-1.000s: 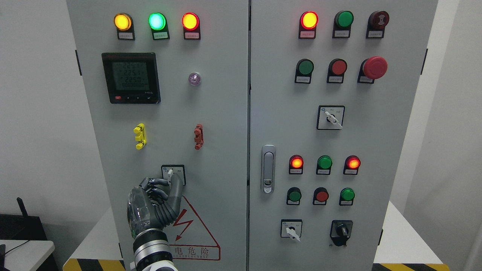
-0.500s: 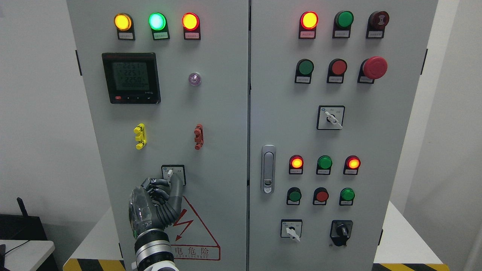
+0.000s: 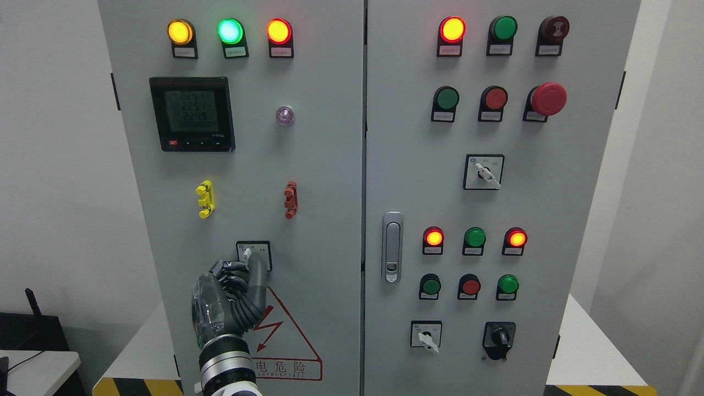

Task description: Turn on light switch 1

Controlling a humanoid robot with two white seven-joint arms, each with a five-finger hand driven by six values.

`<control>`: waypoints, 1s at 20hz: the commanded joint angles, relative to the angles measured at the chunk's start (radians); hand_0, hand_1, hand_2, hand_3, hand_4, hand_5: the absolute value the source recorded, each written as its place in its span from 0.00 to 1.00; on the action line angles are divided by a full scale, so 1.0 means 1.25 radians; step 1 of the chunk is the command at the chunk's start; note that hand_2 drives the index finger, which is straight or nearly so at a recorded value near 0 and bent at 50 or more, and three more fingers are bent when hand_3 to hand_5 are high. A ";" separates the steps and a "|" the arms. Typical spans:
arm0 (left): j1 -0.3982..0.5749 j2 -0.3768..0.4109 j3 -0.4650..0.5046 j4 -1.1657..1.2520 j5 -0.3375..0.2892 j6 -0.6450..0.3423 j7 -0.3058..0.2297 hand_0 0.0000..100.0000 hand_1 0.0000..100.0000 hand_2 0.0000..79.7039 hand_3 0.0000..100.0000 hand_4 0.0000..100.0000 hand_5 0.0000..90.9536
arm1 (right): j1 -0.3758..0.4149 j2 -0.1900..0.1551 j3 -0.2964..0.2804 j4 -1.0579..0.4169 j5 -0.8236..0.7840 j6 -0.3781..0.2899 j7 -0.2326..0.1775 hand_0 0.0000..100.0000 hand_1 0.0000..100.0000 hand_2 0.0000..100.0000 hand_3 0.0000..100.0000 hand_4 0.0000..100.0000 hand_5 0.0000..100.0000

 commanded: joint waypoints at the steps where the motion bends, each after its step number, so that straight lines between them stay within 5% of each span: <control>1: 0.000 -0.001 -0.008 0.001 0.002 -0.005 -0.002 0.65 0.27 0.73 0.91 0.90 0.89 | 0.000 0.000 0.018 0.000 0.004 0.000 0.000 0.12 0.39 0.00 0.00 0.00 0.00; 12: 0.000 -0.001 -0.009 0.000 0.010 -0.011 -0.005 0.69 0.11 0.73 0.91 0.90 0.89 | 0.000 0.000 0.018 0.000 0.004 0.000 0.000 0.12 0.39 0.00 0.00 0.00 0.00; 16: 0.000 -0.001 -0.009 0.000 0.010 -0.011 -0.005 0.58 0.10 0.72 0.91 0.90 0.89 | 0.001 0.000 0.018 0.000 0.004 0.000 0.000 0.12 0.39 0.00 0.00 0.00 0.00; 20: 0.000 -0.001 -0.009 0.000 0.010 -0.011 -0.005 0.38 0.19 0.72 0.91 0.90 0.88 | 0.000 0.000 0.018 0.000 0.004 0.000 0.000 0.12 0.39 0.00 0.00 0.00 0.00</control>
